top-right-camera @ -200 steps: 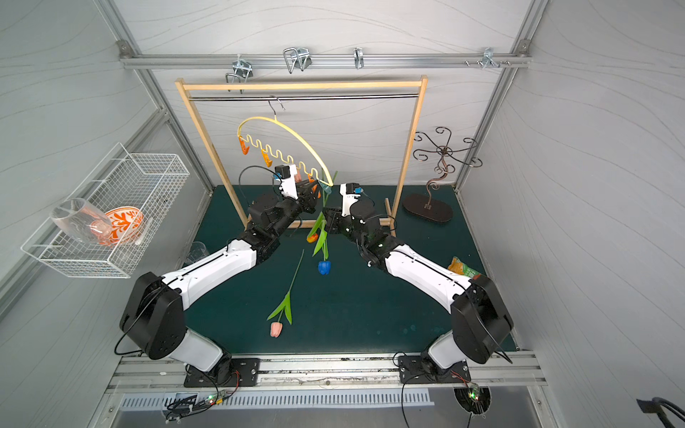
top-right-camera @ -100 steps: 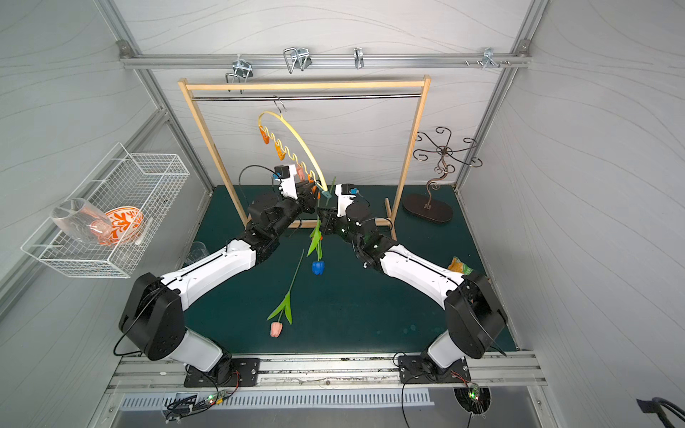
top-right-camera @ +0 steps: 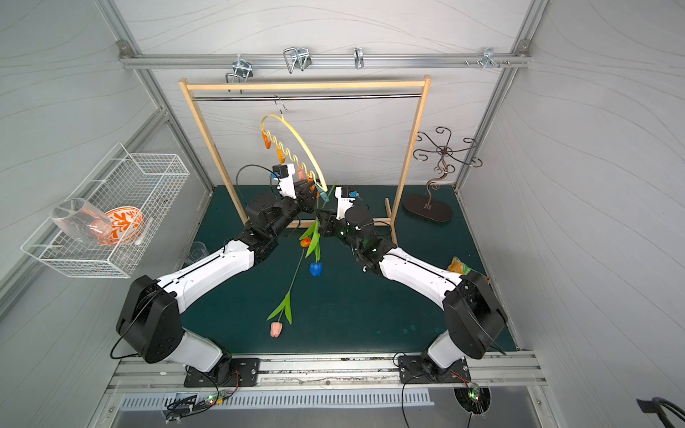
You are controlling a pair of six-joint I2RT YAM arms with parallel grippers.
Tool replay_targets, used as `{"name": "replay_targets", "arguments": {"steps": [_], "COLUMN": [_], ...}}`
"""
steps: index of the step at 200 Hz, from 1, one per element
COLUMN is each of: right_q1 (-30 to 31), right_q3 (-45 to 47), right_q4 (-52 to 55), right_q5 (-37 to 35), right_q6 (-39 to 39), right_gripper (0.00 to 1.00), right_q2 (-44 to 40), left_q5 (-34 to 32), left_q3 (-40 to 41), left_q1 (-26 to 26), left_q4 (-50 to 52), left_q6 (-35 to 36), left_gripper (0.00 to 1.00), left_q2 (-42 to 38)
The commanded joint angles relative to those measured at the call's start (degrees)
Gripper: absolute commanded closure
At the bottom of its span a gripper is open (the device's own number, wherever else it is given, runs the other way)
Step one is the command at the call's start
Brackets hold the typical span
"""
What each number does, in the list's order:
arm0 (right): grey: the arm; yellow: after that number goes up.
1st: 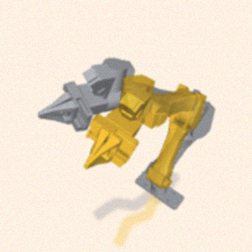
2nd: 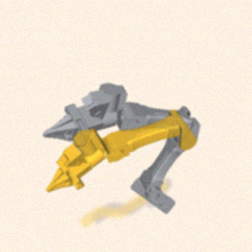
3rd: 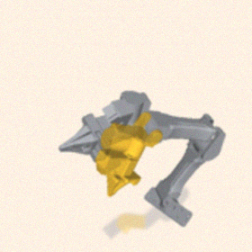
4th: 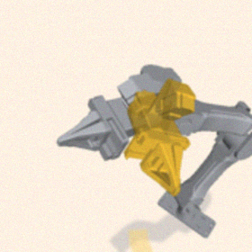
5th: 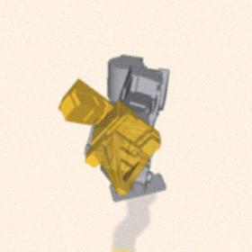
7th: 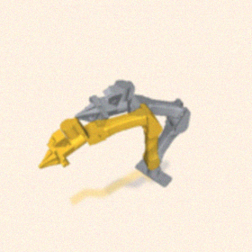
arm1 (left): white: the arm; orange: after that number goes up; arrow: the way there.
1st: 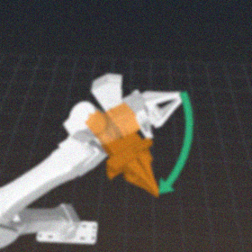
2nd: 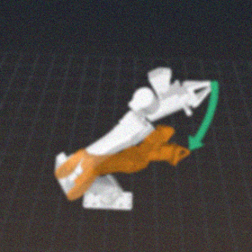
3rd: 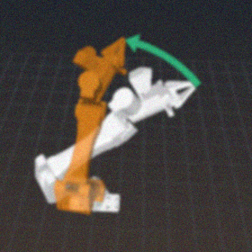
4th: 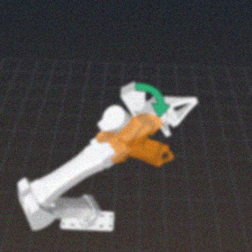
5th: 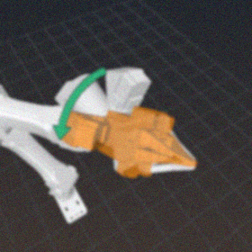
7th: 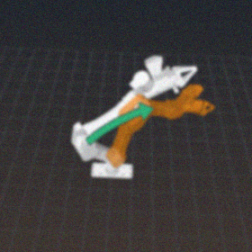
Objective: Dry the flowers on a clothes hanger
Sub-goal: Clamp the flower onto the hanger.
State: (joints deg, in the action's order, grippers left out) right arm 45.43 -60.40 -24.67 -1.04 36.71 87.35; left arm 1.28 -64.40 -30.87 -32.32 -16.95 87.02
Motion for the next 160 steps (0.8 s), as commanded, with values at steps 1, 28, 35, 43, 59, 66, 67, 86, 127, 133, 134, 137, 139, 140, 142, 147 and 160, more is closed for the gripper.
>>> {"name": "replay_targets", "arguments": {"steps": [1, 28, 35, 43, 59, 66, 67, 86, 127, 133, 134, 137, 139, 140, 142, 147, 160], "right_q1": [0.5, 0.5, 0.5, 0.6, 0.6, 0.8, 0.7, 0.9, 1.3, 1.5, 1.5, 1.5, 1.4, 1.5, 1.5, 1.4, 1.4], "right_q3": [0.7, 0.5, 0.5, 0.6, 0.9, 0.8, 0.8, 0.6, -0.3, -0.5, -0.5, -0.6, -0.6, -0.6, -0.7, -0.8, -1.1], "right_q4": [-2.7, -3.0, -3.1, -3.2, -3.4, -3.5, -3.5, -3.5, -3.5, -3.5, -3.5, -3.5, -3.3, -3.3, -3.4, -3.2, -3.0], "right_q5": [-0.1, 0.8, 0.8, 0.9, 0.9, 1.0, 1.0, 1.5, 2.2, 2.3, 2.3, 2.2, 2.3, 2.3, 2.3, 2.4, 2.5], "right_q6": [1.0, 1.2, 1.3, 1.3, 1.4, 1.4, 1.4, 1.4, 1.1, 0.9, 0.9, 0.9, 0.8, 0.8, 0.8, 0.7, 0.5], "right_gripper": [1.0, 1.0, 1.0, 1.0, 1.0, 1.0, 1.0, 1.0, 1.0, 1.0, 1.0, 1.0, 1.0, 1.0, 1.0, 1.0, 1.0], "right_q2": [-2.1, -2.3, -2.4, -2.6, -2.9, -2.9, -2.9, -2.9, -2.7, -2.7, -2.6, -2.6, -2.6, -2.6, -2.6, -2.5, -2.3], "left_q5": [0.4, 0.3, 0.2, 0.1, 0.1, 0.1, 0.1, 0.3, 0.3, 0.3, 0.3, 0.4, 0.4, 0.4, 0.4, 0.4, 0.4], "left_q3": [-2.4, -2.2, -2.3, -2.2, -2.2, -2.3, -2.3, -2.3, -2.2, -2.2, -2.2, -2.2, -2.2, -2.2, -2.3, -2.2, -2.1], "left_q1": [-0.3, -0.3, -0.2, -0.2, -0.2, -0.2, -0.2, -0.3, -0.3, -0.2, -0.2, -0.2, -0.3, -0.3, -0.3, -0.2, -0.2], "left_q4": [-2.8, -2.8, -2.8, -2.9, -2.8, -2.8, -2.9, -2.9, -2.9, -3.0, -3.0, -3.0, -2.9, -2.9, -3.0, -3.0, -2.9], "left_q6": [-0.2, -0.2, -0.1, -0.1, 0.0, 0.0, 0.0, -0.2, -0.5, -0.5, -0.5, -0.5, -0.5, -0.5, -0.5, -0.5, -0.7], "left_gripper": [0.72, 0.72, 0.72, 0.72, 0.72, 0.72, 0.72, 0.72, 0.73, 0.73, 0.73, 0.73, 0.73, 0.73, 0.73, 0.73, 0.73], "left_q2": [-1.4, -1.2, -1.2, -1.2, -1.1, -1.1, -1.1, -0.9, -0.8, -0.8, -0.8, -0.8, -0.8, -0.8, -0.8, -0.8, -0.8]}}
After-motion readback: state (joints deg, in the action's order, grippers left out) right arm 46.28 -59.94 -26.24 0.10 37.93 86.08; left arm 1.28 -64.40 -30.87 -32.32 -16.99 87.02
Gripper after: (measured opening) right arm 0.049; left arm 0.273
